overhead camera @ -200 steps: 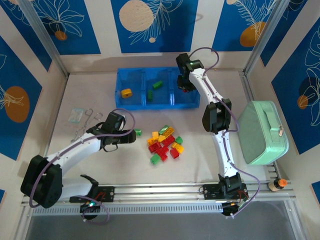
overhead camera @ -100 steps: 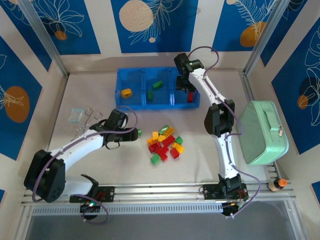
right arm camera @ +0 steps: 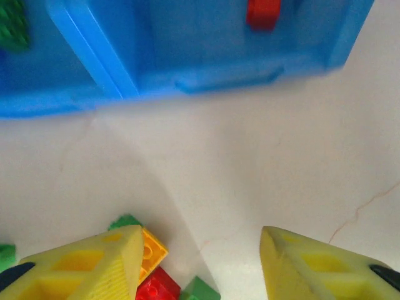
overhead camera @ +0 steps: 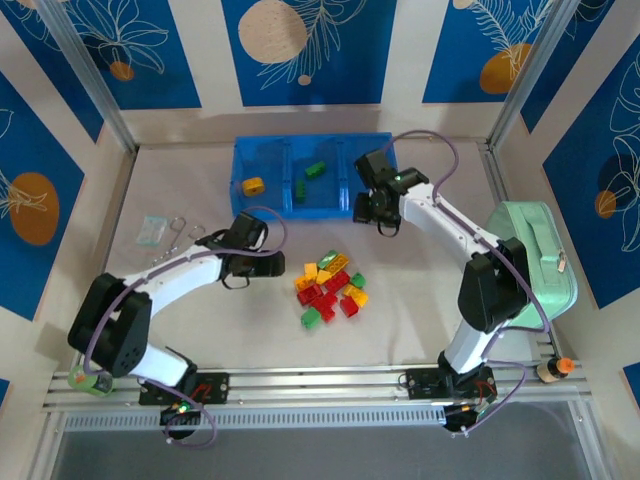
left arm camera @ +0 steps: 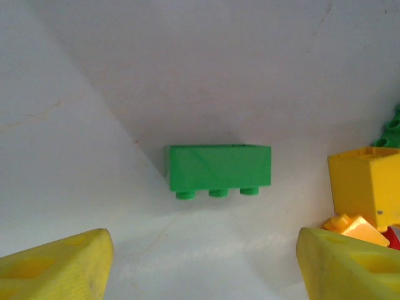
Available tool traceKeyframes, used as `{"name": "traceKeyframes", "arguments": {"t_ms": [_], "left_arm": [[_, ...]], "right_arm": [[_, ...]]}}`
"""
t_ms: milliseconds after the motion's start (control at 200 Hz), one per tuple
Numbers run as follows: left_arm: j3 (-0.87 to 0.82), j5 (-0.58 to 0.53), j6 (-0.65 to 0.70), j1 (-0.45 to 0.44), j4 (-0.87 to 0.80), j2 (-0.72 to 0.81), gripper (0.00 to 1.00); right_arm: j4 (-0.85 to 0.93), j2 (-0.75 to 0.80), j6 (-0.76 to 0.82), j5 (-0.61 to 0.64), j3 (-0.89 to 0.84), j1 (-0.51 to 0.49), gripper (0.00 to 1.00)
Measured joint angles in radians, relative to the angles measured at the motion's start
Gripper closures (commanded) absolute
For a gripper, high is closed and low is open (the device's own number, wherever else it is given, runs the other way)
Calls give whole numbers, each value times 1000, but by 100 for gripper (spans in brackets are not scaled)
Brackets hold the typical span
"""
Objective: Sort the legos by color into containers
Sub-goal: Pick up the lego from the center of the table.
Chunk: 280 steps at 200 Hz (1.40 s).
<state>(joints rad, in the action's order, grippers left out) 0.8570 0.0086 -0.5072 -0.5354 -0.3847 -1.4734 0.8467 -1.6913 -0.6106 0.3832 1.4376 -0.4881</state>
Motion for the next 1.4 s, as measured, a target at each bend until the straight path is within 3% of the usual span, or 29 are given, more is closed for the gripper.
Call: {"name": "traceKeyframes", "arguments": {"t_ms": [235, 715, 815, 1061, 1261, 1401], "left_arm": [[92, -1, 12, 0, -1, -113, 23], [169, -54, 19, -67, -35, -257, 26], [175, -72, 28, -68, -41, -287, 31], [205, -89, 44, -76, -54, -300, 55], [251, -90, 57, -77, -93, -290, 57], [377, -97, 88, -76, -134, -286, 57]], "right_arm": [[-51, 108, -45, -37, -234, -24, 47], [-109, 177, -72, -48, -281, -22, 47], [-121, 186, -79, -52, -303, -22, 47], [-131, 223, -97, -52, -349, -20, 47], [-141, 248, -107, -52, -374, -9, 47], [-154, 249, -116, -55, -390, -8, 47]]}}
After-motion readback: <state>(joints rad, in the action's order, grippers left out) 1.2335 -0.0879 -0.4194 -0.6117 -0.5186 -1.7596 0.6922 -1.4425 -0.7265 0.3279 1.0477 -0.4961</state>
